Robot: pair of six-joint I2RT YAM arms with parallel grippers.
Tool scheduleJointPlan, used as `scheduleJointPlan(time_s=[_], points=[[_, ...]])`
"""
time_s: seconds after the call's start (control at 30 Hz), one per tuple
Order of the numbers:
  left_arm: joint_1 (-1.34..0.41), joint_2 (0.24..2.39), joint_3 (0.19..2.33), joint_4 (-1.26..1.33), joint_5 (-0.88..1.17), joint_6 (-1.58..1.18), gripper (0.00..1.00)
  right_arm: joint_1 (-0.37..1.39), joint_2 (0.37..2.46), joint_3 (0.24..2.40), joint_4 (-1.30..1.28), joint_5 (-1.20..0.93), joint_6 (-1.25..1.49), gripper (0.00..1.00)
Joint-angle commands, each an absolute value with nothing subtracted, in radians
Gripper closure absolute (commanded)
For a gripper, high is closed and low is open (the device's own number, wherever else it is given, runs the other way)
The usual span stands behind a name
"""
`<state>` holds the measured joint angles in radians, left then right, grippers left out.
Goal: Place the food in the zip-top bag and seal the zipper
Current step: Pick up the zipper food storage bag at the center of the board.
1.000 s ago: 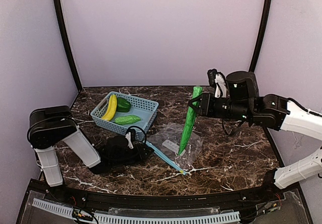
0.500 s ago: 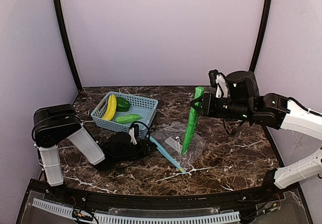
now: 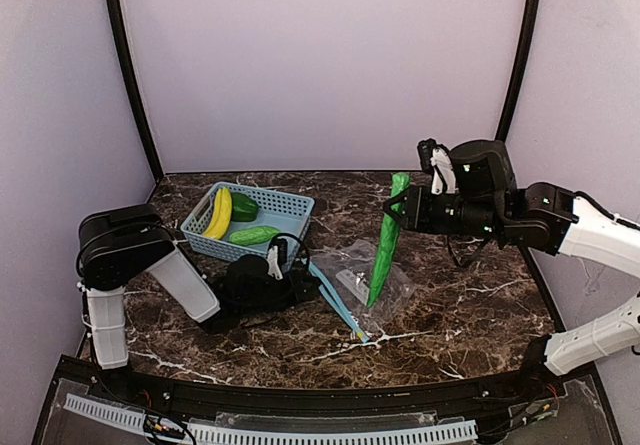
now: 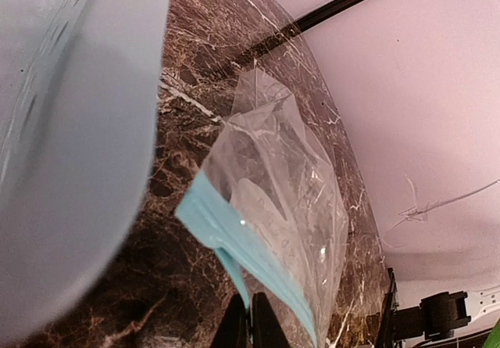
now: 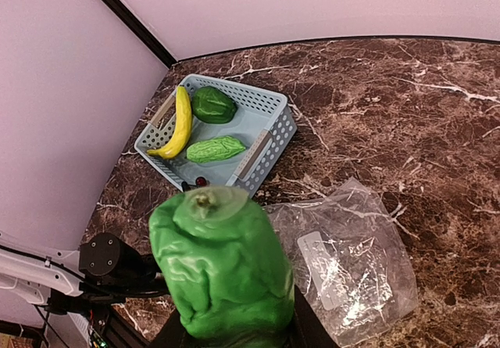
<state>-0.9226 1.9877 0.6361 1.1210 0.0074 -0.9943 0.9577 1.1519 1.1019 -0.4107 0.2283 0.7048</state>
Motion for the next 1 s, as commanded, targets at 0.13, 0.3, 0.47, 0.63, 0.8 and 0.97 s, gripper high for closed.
scheduleJointPlan(time_s=[0.13,0.3,0.47,0.63,0.8,0.97], points=[[-0.910,1.981,0.665,1.218,0.053,-0.963,0.99,0.946,1.115,1.131,-0.426,0.261,0.681,0.77],[-0.911,1.893,0.685,1.050,0.086,-0.969,0.99,0.948,1.076,1.122,-0.373,0.221,0.599,0.78],[-0.920,1.740,0.774,0.725,0.082,-0.911,0.99,0.983,1.060,1.143,-0.311,0.214,0.496,0.78],[-0.928,1.682,0.869,0.505,0.110,-0.891,0.99,1.076,1.109,1.212,-0.282,0.312,0.402,0.78],[-0.977,1.634,0.972,0.279,0.069,-0.837,0.99,1.157,1.158,1.286,-0.249,0.399,0.328,0.79],[-0.996,1.577,1.033,0.170,0.022,-0.790,0.99,1.197,1.187,1.306,-0.216,0.434,0.289,0.79]])
